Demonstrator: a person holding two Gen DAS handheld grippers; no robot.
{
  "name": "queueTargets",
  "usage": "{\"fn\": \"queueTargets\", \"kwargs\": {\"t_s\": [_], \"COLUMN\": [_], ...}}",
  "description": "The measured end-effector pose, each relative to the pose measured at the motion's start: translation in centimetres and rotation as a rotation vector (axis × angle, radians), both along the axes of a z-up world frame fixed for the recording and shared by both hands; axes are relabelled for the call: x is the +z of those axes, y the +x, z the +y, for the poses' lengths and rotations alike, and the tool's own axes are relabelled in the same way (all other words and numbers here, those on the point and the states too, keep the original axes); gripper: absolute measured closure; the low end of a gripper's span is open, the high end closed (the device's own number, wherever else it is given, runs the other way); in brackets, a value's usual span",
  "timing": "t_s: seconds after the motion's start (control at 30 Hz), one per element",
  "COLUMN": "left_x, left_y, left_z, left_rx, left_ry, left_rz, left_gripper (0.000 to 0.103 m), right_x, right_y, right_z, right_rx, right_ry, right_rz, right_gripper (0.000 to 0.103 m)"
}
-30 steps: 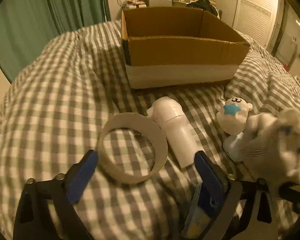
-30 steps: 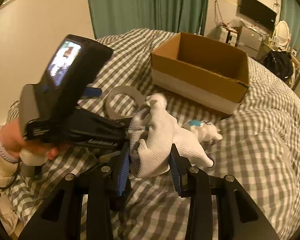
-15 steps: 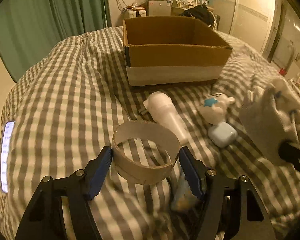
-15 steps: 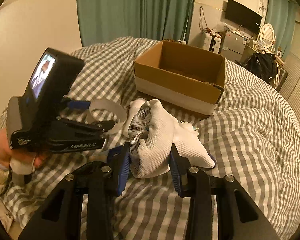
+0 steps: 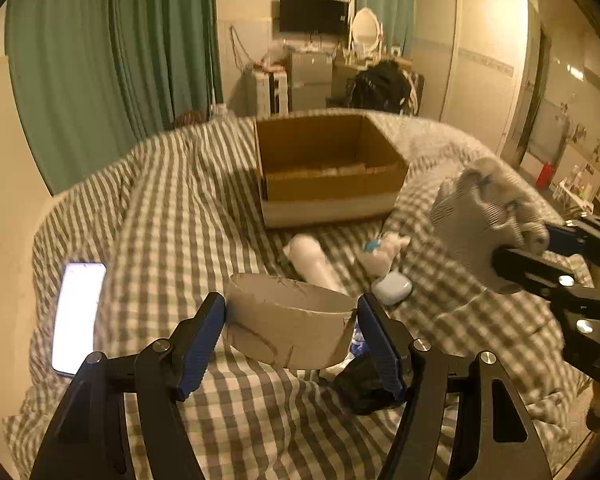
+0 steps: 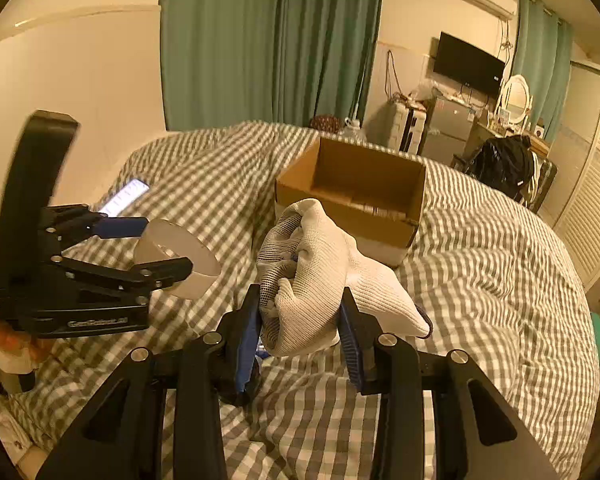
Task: Organize objects
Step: 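Grasp the white tape roll with the left tool while the right lifts the glove, then carry the tape roll and glove into the box and open both tools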
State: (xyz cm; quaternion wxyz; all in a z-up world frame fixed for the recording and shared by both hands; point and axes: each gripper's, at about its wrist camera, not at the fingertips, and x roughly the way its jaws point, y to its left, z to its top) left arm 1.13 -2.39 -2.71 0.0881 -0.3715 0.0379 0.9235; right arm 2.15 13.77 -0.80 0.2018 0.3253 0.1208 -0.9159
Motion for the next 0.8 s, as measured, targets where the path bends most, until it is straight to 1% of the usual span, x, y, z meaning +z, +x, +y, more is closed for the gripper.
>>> {"fn": "queueTargets", "kwargs": {"t_s": [0.2, 0.3, 0.37, 0.47, 0.63, 0.7, 0.8], "left_x": [3.8, 5.8, 6.8, 8.9, 11.1, 11.7, 12.6], "left_y": [0.8, -0.3, -1.2, -2.8, -6.8, -8.7, -11.7], "left_z": [-0.4, 0.0, 0.3, 0.6, 0.6, 0.8, 1.4], "left_rx": [-0.015, -0.026, -0.025, -0.025, -0.024, -0.016, -0.010], "left_ry": [0.019, 0.034, 0.028, 0.029, 0.076, 0.064, 0.047], "left_rz": [0.080, 0.105, 0.126, 0.165, 0.167, 0.174, 0.193], "left_gripper": [0.033, 0.034, 0.034, 0.034, 0.034, 0.034, 0.034], "right_x": [2.2, 3.3, 4.2, 5.9, 8.3, 9.2, 10.4], "right_y": [0.8, 0.6, 0.3, -0.7, -3.5, -5.1, -7.9], "right_z": [0.1, 0.2, 0.1, -0.2, -0.3, -0.3, 0.0], "right_rx": [-0.009, -0.010, -0.010, -0.003, 0.001, -0.003, -0.003], "right_ry": [-0.014, -0.012, 0.001, 0.004, 0.001, -0.011, -0.054], "right_rz": [0.050, 0.079, 0.101, 0.133, 0.175, 0.179, 0.161], "right_gripper": [0.067, 0.067, 0.067, 0.067, 0.067, 0.067, 0.067]}}
